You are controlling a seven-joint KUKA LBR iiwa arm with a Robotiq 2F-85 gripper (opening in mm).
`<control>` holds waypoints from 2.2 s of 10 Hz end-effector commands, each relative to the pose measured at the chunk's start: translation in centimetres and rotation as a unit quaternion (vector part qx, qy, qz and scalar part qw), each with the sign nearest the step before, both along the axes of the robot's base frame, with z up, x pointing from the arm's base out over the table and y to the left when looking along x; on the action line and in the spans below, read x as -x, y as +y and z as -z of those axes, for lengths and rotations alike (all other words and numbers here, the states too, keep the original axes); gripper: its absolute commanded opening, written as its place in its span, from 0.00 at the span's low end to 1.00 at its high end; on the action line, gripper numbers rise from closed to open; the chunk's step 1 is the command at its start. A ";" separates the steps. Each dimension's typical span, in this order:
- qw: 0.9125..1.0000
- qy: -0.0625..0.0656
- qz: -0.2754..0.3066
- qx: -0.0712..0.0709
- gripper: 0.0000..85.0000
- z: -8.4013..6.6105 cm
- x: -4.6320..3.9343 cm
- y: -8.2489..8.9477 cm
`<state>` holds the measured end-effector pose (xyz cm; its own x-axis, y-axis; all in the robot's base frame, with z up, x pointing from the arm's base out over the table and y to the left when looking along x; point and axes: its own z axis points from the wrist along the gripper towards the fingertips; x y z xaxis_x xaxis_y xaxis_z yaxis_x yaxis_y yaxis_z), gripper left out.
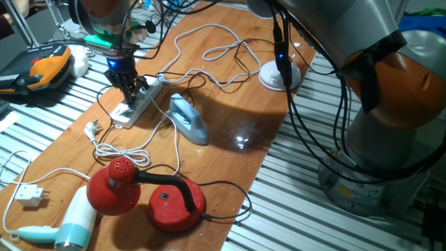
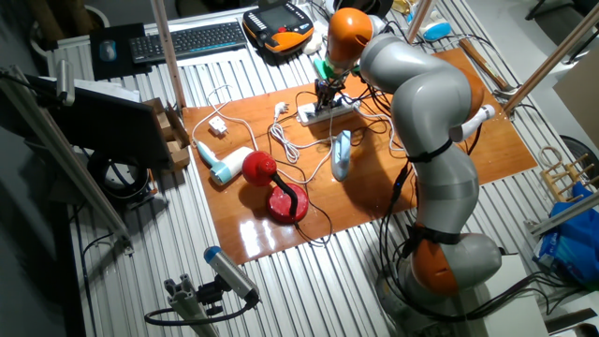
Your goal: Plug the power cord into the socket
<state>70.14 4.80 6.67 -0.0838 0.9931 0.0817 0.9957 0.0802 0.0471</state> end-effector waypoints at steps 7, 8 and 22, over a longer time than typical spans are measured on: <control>1.000 -0.004 -0.001 0.019 0.00 0.4 0.23 0.3; 1.000 -0.005 -0.001 0.021 0.00 0.4 0.26 0.2; 0.999 0.020 -0.002 0.043 0.00 -0.4 0.36 -0.1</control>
